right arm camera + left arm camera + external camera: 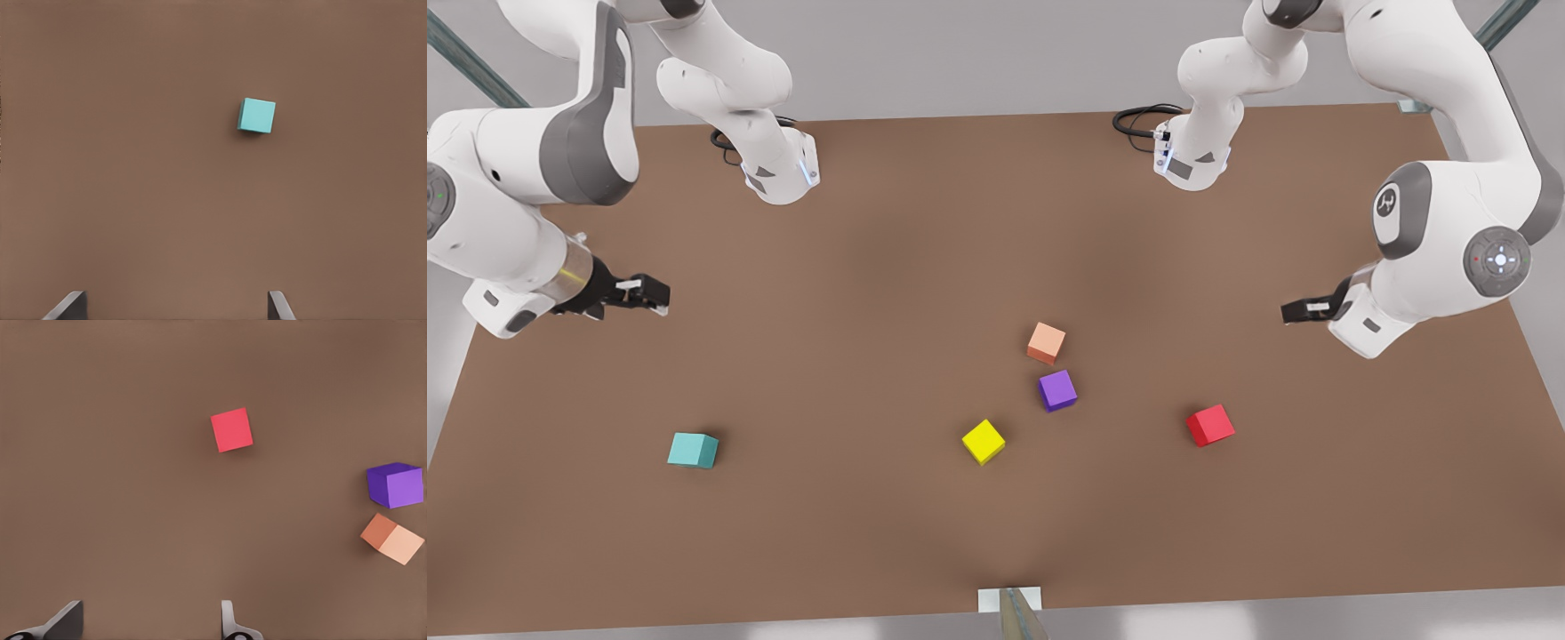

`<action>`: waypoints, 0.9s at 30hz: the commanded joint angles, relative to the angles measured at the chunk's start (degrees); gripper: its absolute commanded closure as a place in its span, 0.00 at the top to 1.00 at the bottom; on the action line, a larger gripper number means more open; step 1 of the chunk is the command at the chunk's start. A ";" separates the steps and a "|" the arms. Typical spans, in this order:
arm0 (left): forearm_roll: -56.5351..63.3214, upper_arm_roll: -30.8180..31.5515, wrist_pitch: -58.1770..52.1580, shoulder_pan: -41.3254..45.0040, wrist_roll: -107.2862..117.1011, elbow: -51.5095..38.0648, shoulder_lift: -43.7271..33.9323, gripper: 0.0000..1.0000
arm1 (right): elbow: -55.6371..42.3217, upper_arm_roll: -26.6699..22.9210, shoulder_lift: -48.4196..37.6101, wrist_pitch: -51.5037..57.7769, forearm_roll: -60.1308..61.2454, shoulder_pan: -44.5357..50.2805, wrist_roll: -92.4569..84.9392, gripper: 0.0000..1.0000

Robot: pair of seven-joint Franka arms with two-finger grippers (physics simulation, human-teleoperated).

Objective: Pick up red wooden cube and pass to hand red wooden cube and place in blue wooden cube

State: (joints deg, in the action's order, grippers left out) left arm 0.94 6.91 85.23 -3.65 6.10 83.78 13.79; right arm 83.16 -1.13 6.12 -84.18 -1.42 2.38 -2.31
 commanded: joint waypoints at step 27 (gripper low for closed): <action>-0.15 -2.07 45.29 5.76 24.93 7.62 26.64 1.00 | 0.42 0.08 1.44 -4.41 0.90 0.17 -1.38 1.00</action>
State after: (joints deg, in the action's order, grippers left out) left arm 0.59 4.83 127.80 2.10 22.71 91.44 40.25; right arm 83.61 -1.05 7.61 -88.47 -0.54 2.59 -3.24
